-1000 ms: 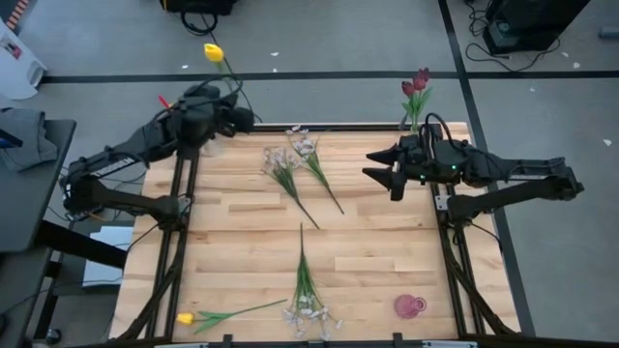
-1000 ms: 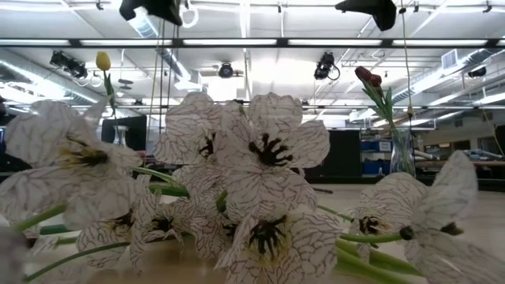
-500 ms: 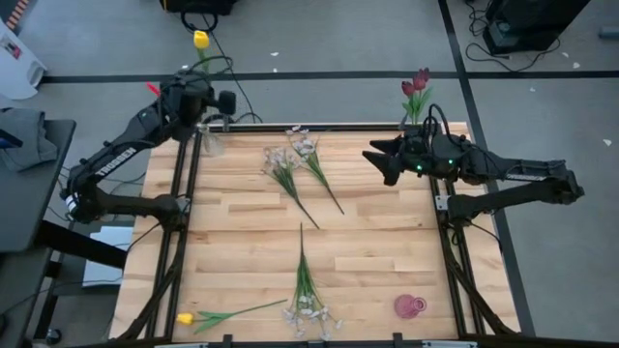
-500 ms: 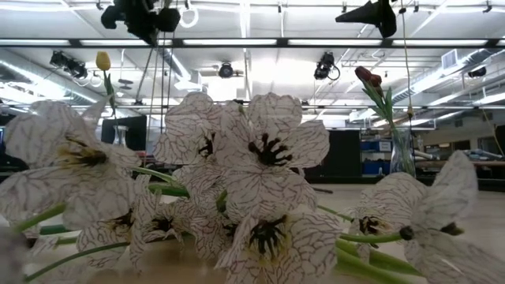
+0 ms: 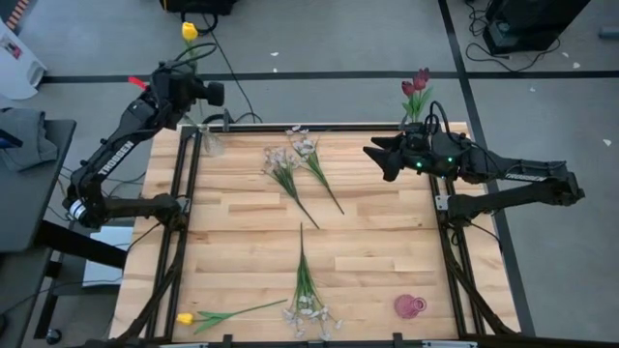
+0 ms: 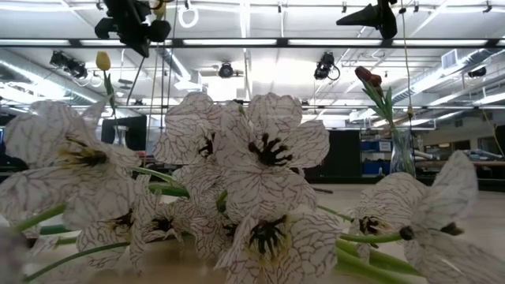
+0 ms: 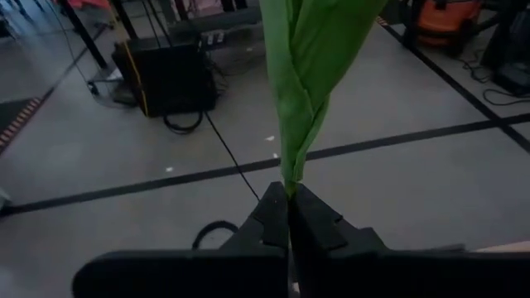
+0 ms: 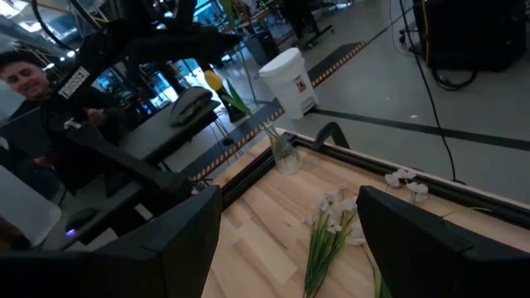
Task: Sort flowers into vase by color
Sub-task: Put the top yellow flower into the left transparent vase
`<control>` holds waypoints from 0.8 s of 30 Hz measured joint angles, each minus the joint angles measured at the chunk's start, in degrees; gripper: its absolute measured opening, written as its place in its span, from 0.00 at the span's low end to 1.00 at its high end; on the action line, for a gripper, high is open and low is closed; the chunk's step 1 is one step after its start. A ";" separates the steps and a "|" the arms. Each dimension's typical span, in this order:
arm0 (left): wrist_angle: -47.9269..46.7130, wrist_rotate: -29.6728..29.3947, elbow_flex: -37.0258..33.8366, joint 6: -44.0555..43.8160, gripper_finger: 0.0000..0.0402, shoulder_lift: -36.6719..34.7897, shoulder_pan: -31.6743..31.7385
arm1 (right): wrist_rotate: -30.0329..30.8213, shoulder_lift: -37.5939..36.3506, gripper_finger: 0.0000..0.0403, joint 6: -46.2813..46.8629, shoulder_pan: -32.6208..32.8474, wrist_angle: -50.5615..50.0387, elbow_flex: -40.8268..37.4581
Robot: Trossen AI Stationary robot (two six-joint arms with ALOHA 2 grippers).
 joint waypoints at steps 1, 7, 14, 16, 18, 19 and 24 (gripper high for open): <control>0.30 0.62 -0.49 -0.10 0.01 0.00 0.41 | 0.01 0.00 0.73 0.00 0.00 0.00 0.00; 1.05 0.78 -4.76 -2.84 0.01 0.02 0.81 | 0.00 0.00 0.73 -0.02 0.00 0.01 0.00; 3.31 -0.80 -8.88 -3.06 0.00 0.02 0.81 | 0.00 0.00 0.73 -0.02 0.00 0.01 0.00; 4.37 -0.84 -9.14 -2.93 0.00 0.02 0.81 | 0.00 0.00 0.73 -0.02 0.00 0.00 0.00; 5.58 -1.00 -9.48 -2.91 0.00 -0.02 0.79 | 0.00 0.00 0.73 -0.02 0.00 0.01 0.00; 5.57 -1.03 -9.51 -2.91 0.00 -0.02 0.79 | 0.05 0.00 0.73 -0.02 0.00 -0.01 0.00; 4.61 -1.87 -9.53 -2.80 0.01 -0.02 0.81 | 0.61 0.00 0.73 -0.04 0.00 0.01 0.00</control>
